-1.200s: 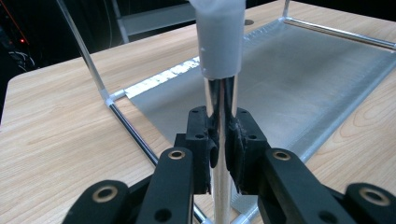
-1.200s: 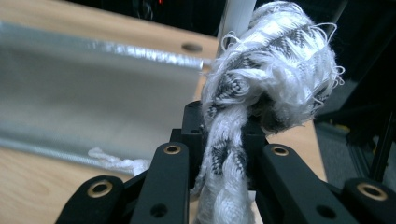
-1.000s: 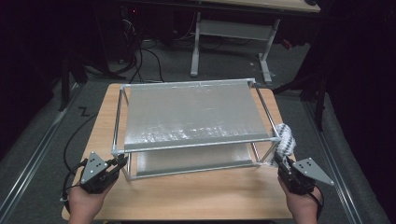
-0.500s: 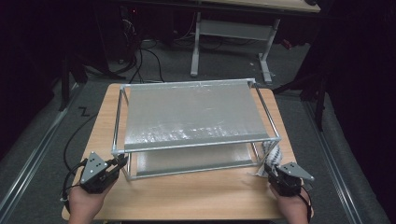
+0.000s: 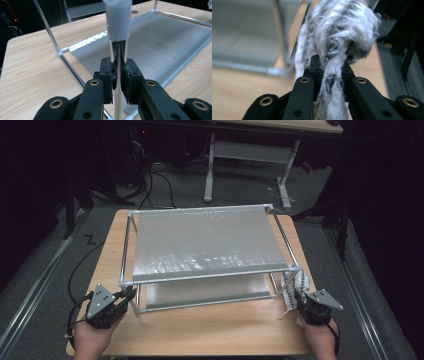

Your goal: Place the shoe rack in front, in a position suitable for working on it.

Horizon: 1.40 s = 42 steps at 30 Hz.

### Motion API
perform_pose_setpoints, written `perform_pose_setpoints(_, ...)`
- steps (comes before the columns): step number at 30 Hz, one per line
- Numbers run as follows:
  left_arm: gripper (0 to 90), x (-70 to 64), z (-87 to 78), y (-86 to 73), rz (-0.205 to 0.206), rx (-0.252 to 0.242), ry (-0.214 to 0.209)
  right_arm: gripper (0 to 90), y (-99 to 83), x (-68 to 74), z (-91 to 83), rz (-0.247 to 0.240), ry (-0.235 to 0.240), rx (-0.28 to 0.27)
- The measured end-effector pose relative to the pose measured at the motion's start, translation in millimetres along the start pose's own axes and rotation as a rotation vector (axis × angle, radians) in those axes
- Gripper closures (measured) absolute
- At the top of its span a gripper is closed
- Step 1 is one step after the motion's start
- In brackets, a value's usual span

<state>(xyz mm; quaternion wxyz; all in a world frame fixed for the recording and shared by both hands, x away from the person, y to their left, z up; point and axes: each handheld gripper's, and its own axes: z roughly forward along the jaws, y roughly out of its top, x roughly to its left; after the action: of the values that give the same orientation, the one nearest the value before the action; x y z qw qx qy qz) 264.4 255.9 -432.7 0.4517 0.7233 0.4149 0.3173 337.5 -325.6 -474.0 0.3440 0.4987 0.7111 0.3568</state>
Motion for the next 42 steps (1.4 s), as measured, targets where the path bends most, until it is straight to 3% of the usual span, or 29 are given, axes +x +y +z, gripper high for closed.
perform_pose_setpoints(4, 78.8, 2.2, -7.2, -3.7, -0.013, 0.0, 0.025, 78.5, 13.8, -2.3, 2.3, 0.015, 0.004, -0.07)
perform_pose_setpoints(9, 78.9, 5.2, -18.1, -9.3, -0.033, -0.001, 0.052, 78.5, 27.6, 12.6, 10.3, 0.01, 0.058, -0.108)
perform_pose_setpoints(14, 78.7, 5.6, -23.3, -11.8, -0.024, 0.0, 0.068, 78.5, 33.8, 25.5, 13.5, -0.023, 0.085, -0.123)
perform_pose_setpoints(27, 78.8, 6.7, -16.5, -8.0, -0.03, 0.006, 0.051, 79.4, 30.8, 24.7, 9.0, -0.019, 0.117, -0.113)
perform_pose_setpoints(31, 78.9, 5.3, -13.1, -6.3, -0.03, 0.006, 0.044, 79.4, 27.7, 23.1, 3.2, -0.026, 0.106, -0.114)
perform_pose_setpoints(38, 79.4, -2.2, 8.3, 2.6, -0.04, -0.008, 0.001, 79.4, 14.7, 10.2, -15.4, -0.015, 0.057, -0.107)
perform_pose_setpoints(39, 79.5, -6.8, 18.3, 7.5, -0.042, -0.009, -0.012, 79.4, 7.7, 3.0, -24.4, -0.002, 0.046, -0.104)
perform_pose_setpoints(41, 79.4, -8.7, 21.8, 9.2, -0.042, -0.009, -0.014, 79.4, 2.8, -2.5, -30.9, 0.009, 0.03, -0.099)
perform_pose_setpoints(42, 79.1, -14.3, 31.7, 14.3, -0.024, -0.006, -0.009, 79.4, 0.0, -6.5, -34.9, 0.015, 0.021, -0.096)
